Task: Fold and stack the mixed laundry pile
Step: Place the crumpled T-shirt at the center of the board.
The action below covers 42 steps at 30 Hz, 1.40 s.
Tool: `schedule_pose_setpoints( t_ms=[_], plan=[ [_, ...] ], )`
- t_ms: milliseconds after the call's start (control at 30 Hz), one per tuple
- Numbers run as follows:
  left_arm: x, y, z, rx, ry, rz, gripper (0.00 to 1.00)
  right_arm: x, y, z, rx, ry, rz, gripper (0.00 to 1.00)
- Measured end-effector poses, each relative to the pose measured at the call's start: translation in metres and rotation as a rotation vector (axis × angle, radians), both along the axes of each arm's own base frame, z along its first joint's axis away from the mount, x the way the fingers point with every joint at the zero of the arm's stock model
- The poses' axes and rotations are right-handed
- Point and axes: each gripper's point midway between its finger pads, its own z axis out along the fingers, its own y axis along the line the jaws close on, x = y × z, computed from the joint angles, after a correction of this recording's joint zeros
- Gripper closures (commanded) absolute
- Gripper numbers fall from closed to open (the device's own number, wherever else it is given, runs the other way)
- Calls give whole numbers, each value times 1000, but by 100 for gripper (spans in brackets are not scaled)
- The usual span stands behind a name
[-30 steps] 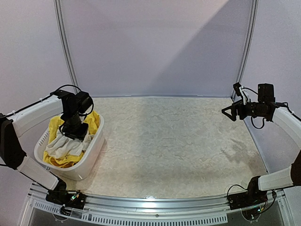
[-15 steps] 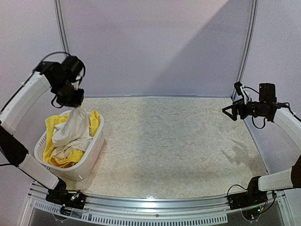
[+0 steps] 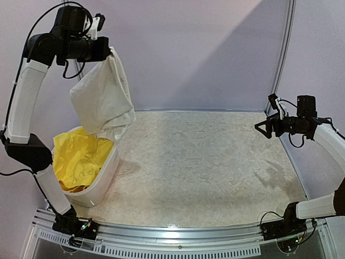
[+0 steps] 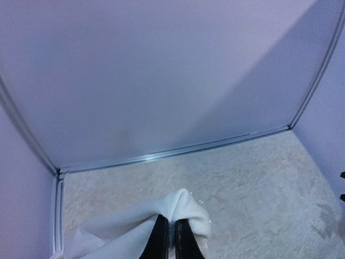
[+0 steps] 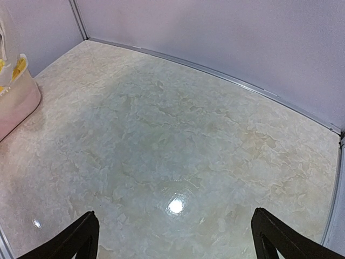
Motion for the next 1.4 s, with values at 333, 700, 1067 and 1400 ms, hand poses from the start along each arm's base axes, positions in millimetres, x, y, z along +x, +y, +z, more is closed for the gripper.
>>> schedule_pose_setpoints(
  t_ms=[333, 700, 1067, 1400],
  plan=[
    [-49, -166, 80, -158, -338, -484, 100, 0, -1, 0, -3, 0, -4, 1],
    [-79, -295, -49, -91, -100, -711, 81, -1, -11, 10, -39, -39, -58, 1],
    [110, -136, -310, -54, 486, -63, 42, 9, -23, 3, -80, 22, -100, 15],
    [-24, -225, -323, 40, 600, -507, 44, -41, 0, -41, -223, 146, 173, 32]
  ],
)
